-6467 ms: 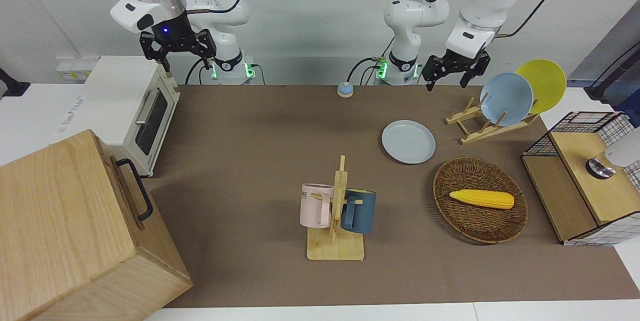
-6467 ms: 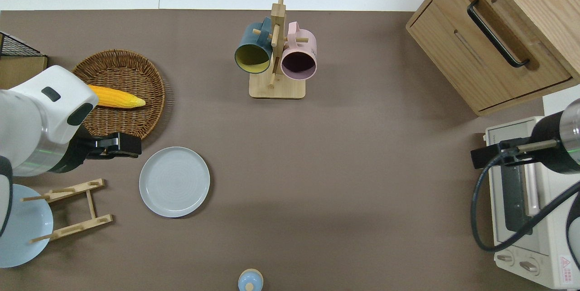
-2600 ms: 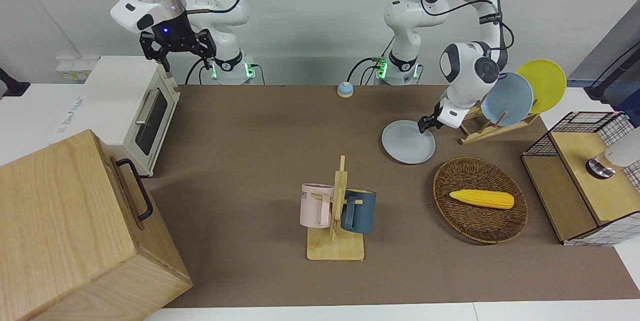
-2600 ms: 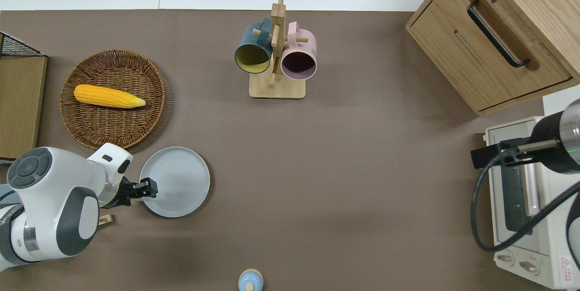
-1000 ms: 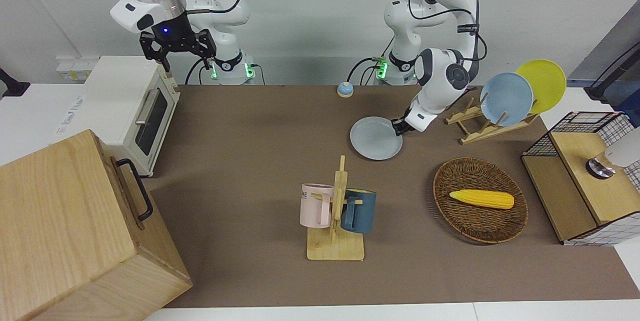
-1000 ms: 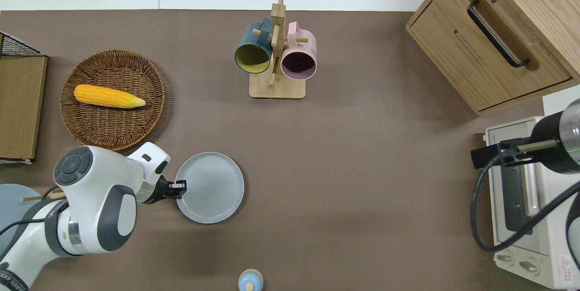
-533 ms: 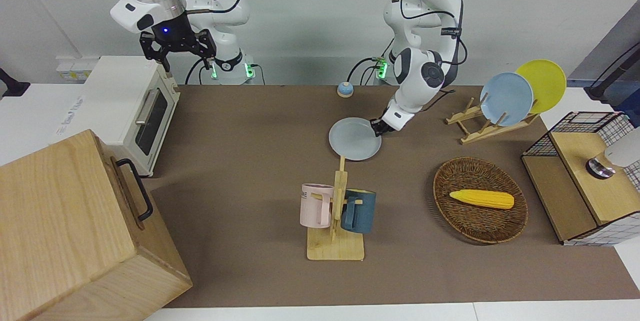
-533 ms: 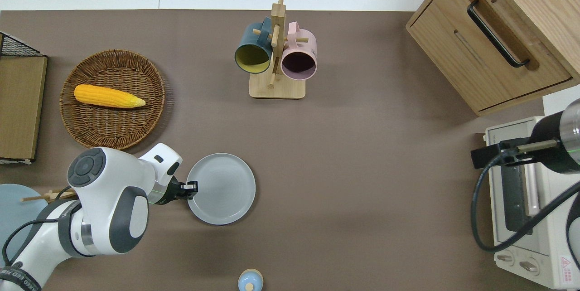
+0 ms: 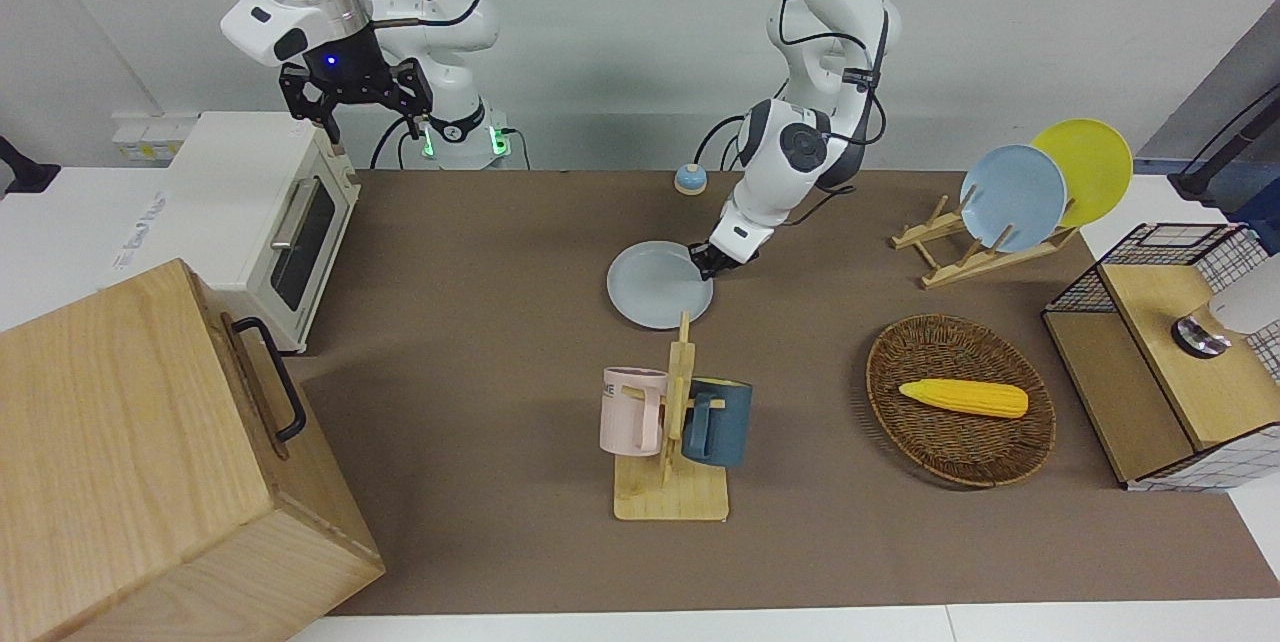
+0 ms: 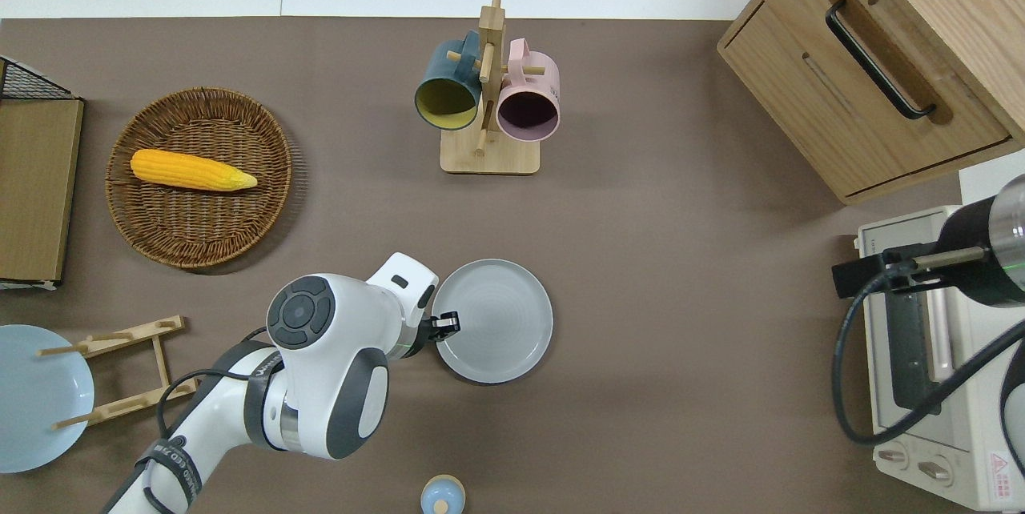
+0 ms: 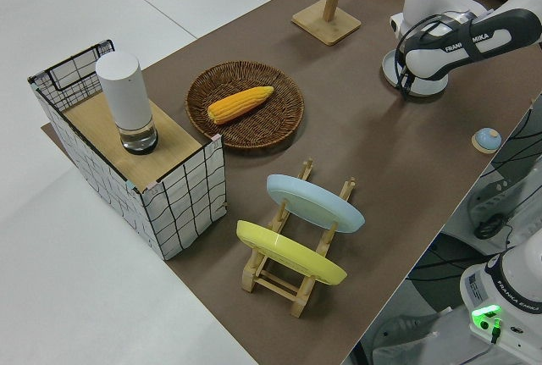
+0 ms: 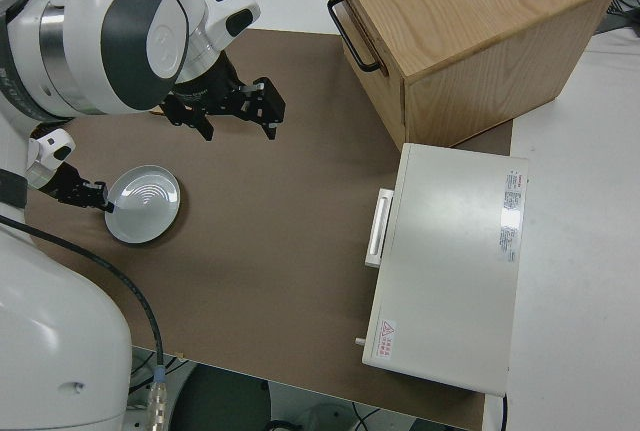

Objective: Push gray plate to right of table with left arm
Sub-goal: 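Push the gray plate with the left gripper across the table toward the toaster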

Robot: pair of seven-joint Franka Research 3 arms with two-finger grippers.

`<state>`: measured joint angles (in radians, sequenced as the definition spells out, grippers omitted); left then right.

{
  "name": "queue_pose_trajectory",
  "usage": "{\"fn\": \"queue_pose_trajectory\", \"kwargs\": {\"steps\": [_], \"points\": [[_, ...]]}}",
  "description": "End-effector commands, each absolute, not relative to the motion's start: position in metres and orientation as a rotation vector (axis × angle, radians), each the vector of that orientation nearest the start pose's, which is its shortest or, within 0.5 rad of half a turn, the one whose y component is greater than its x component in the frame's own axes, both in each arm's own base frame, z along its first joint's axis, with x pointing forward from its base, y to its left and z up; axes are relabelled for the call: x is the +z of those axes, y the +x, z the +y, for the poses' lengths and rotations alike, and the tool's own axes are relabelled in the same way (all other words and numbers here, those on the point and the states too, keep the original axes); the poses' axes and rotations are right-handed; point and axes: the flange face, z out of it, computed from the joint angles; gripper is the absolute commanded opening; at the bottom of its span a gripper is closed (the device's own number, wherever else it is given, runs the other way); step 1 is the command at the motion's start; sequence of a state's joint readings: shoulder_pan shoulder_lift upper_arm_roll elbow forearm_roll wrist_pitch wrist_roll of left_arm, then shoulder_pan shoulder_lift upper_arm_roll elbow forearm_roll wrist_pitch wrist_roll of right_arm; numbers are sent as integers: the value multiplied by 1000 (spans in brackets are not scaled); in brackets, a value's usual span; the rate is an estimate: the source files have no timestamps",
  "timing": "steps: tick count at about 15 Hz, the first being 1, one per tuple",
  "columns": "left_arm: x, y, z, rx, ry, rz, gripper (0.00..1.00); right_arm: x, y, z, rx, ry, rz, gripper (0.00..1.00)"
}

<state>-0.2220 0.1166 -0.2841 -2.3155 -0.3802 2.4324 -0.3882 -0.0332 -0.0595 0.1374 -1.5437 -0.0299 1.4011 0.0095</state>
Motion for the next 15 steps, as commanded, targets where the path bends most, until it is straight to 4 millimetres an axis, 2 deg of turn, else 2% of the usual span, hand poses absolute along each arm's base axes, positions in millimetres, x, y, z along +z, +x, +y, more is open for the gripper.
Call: {"fn": "queue_pose_trajectory", "kwargs": {"steps": [1, 6, 12, 15], "points": [[285, 450, -291, 224, -3391, -358, 0, 659, 511, 50, 137, -3188, -147, 996], [296, 433, -340, 211, -3417, -365, 0, 659, 511, 50, 137, -3188, -147, 996], [291, 412, -378, 202, -3436, -336, 0, 659, 511, 50, 137, -3190, -146, 996], [290, 412, -396, 211, -3450, -316, 0, 659, 511, 50, 137, -3188, -147, 996]]}}
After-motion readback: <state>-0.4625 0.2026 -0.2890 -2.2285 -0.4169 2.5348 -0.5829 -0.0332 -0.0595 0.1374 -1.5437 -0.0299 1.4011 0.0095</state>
